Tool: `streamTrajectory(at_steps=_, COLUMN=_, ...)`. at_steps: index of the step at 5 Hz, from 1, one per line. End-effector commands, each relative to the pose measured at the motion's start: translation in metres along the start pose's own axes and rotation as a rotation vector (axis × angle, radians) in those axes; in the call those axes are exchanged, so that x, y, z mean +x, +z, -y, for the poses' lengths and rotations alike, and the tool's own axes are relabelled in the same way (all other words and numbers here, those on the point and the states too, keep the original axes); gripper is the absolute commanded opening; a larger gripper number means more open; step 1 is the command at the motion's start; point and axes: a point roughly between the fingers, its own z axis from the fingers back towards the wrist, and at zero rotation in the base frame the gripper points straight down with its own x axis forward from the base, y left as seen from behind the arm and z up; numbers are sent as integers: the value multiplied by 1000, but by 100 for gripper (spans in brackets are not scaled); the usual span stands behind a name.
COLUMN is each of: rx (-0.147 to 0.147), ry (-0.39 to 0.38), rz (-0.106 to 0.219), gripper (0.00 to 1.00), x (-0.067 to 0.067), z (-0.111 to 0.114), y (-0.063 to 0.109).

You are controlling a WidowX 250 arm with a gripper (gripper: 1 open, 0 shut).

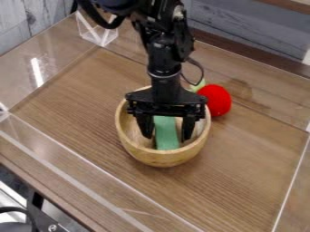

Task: Remove the green block from the brown bowl and put it on the table

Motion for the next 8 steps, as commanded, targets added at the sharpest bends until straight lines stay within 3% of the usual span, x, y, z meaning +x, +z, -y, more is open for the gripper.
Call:
streamTrajectory(at_steps=1, rx=-21, ry=-15, rz=69, gripper=100, x=11, z=8, y=17)
streamTrajectory(at_steps=2, rx=-25, ry=-36, rz=70, gripper=0, x=11, z=15, y=13)
streamTrajectory(at_steps=4, rx=-78, ry=-102, rz=117, gripper=0, x=4, z=22, y=48)
streamTrajectory(at_steps=5, rx=-106, ry=-126, rz=142, gripper=0, x=-15, z=29, y=61)
streamTrajectory(at_steps=6, rx=-121, ry=-166, rz=145, gripper=0, x=-40, z=43, y=55)
streamTrajectory(at_steps=8, rx=-139, ry=-166, rz=119, gripper=0, x=-65, z=72, y=31)
